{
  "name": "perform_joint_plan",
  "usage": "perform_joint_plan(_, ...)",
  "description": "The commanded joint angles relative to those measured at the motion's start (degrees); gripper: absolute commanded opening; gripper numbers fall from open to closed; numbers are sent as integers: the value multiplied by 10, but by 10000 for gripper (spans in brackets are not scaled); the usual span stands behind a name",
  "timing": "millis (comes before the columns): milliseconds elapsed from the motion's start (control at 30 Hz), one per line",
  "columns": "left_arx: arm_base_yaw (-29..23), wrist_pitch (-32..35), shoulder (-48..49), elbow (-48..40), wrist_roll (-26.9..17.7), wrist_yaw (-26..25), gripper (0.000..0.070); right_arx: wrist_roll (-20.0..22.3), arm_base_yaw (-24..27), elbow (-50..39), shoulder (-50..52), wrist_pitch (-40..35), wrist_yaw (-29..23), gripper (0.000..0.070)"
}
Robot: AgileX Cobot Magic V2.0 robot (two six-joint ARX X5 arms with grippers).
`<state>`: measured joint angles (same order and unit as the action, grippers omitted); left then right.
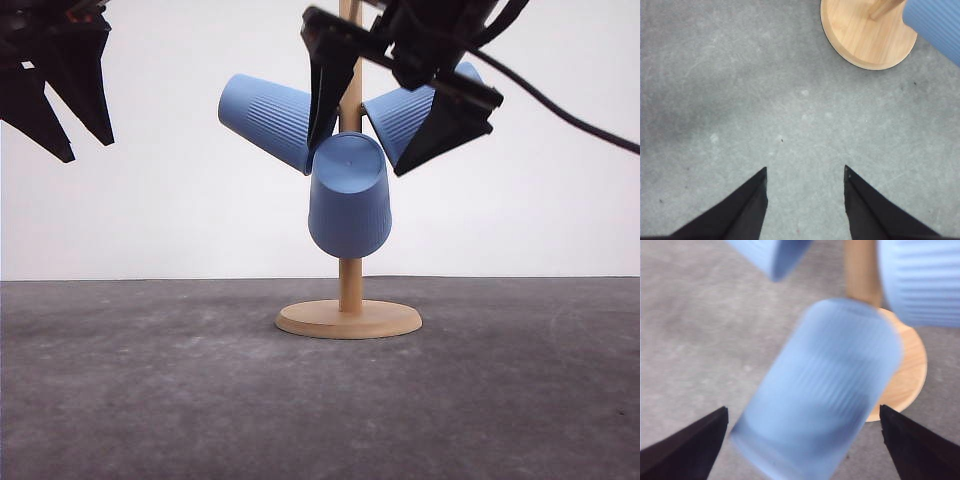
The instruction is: Place three cups
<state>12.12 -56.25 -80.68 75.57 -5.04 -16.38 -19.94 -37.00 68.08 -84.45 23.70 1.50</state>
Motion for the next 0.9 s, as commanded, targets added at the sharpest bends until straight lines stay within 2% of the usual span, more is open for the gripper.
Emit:
perform_joint_plan(0, 1, 0, -4, 13, 2, 1, 276, -1, -1, 10, 14, -10, -1, 617)
perform_joint_plan(200, 0, -11, 3, 17, 1, 1, 276, 17, 17, 10, 58, 11, -18, 617)
perform_joint_plan(400, -14, -11, 36, 17, 1, 7, 275, 68, 46, 9, 107, 91, -43, 617)
perform_joint_plan(633, -47, -31, 107, 17, 15, 86, 275, 139, 95, 9, 196, 200, -41, 617)
perform_joint_plan(867, -70, -70, 163, 17, 17, 115, 275, 187, 163, -8, 316, 276, -3, 617)
